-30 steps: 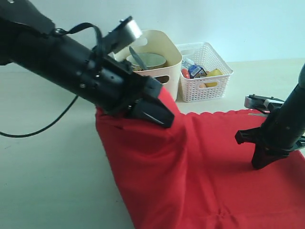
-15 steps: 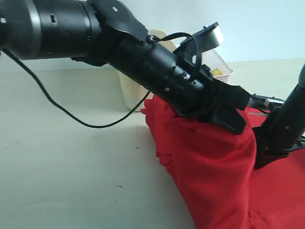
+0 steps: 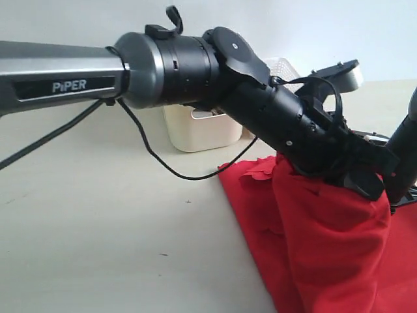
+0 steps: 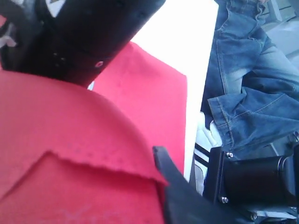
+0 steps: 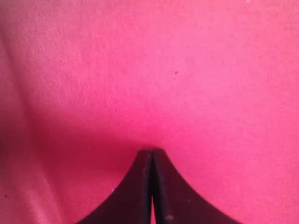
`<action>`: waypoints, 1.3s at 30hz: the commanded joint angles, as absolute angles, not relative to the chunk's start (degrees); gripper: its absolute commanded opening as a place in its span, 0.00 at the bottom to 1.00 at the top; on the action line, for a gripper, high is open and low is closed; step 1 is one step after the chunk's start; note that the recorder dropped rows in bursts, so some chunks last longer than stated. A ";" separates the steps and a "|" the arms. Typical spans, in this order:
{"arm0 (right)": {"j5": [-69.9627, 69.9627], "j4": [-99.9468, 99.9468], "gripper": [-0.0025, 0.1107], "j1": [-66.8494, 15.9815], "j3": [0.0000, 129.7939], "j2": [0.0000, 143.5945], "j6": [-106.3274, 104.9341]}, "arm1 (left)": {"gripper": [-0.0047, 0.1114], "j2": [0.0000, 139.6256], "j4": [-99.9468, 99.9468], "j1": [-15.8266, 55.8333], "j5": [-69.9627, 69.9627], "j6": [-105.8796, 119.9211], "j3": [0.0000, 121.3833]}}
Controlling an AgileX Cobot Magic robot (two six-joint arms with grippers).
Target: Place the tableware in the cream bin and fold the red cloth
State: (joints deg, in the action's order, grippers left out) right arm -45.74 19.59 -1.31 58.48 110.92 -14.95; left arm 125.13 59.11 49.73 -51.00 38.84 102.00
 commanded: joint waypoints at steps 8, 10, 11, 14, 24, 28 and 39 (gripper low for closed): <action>-47.62 19.54 0.02 -1.37 60.75 111.62 -15.07 | 0.04 131.39 58.08 52.55 -52.03 41.94 104.26; -48.30 19.20 0.02 -1.37 61.77 111.11 -15.15 | 0.04 132.05 57.98 52.55 -50.75 41.76 104.26; -48.30 18.88 0.02 -1.37 62.29 110.59 -15.15 | 0.04 132.37 57.98 52.55 -50.33 41.66 104.26; -46.72 15.17 0.02 -1.37 63.57 108.05 -14.01 | 0.04 132.71 58.10 52.55 -49.32 41.66 104.26; -39.92 -7.95 0.02 -1.22 63.97 96.79 6.39 | 0.04 133.60 59.66 53.42 -39.60 41.66 104.26; -39.65 -8.26 0.02 -1.22 63.97 96.12 6.94 | 0.04 135.54 60.41 55.15 -32.92 42.18 104.31; -37.98 -4.43 0.02 -1.22 63.85 96.35 5.86 | 0.72 137.87 60.07 56.55 -29.58 41.57 106.82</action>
